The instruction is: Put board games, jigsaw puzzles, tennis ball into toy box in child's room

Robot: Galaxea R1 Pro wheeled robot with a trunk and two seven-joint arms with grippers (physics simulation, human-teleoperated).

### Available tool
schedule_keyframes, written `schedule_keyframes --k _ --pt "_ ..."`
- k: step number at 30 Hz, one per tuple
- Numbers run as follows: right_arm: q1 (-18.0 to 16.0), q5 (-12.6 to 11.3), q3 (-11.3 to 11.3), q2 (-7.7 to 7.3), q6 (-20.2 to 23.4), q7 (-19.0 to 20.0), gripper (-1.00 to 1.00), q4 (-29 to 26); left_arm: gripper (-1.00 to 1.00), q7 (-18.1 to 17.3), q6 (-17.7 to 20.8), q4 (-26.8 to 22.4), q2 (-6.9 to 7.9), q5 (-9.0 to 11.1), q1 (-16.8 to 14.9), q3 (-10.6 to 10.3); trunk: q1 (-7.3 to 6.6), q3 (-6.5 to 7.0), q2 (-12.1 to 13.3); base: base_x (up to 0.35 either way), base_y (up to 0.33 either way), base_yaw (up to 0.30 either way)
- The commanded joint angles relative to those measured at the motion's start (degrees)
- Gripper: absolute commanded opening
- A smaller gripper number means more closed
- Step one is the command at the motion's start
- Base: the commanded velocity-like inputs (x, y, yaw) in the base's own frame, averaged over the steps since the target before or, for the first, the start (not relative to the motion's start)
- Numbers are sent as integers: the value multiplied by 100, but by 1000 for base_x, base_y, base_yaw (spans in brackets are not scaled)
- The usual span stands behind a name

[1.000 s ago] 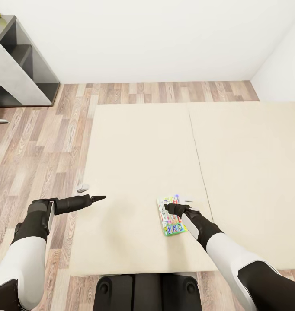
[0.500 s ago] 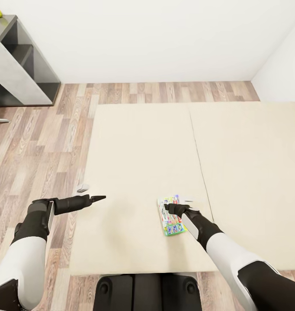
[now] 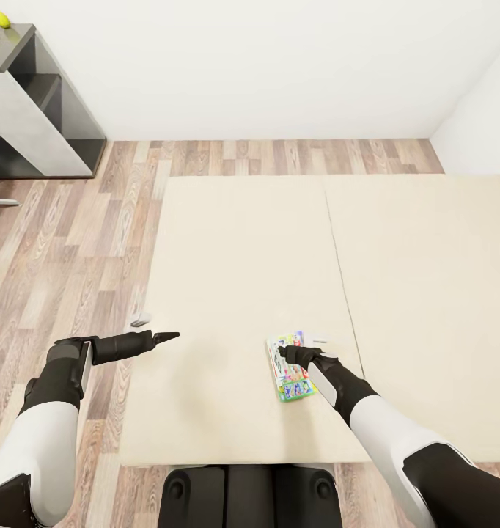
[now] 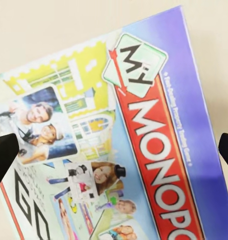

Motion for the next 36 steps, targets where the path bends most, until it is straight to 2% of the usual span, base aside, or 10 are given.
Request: schedule_keyframes --k 1,25,36 --pt "-3 -52 47 -5 24 -47 100 -11 100 -56 44 -6 -4 -58 -6 23 3 -7 -9 0 0 2" --pt "-2 -74 47 -7 120 -55 100 7 100 -57 44 -8 -4 -58 -6 25 3 -7 -9 0 0 0" --pt "-5 -84 39 -7 609 -103 100 6 100 -73 44 -7 -4 -44 -6 25 3 -7 -9 0 0 0"
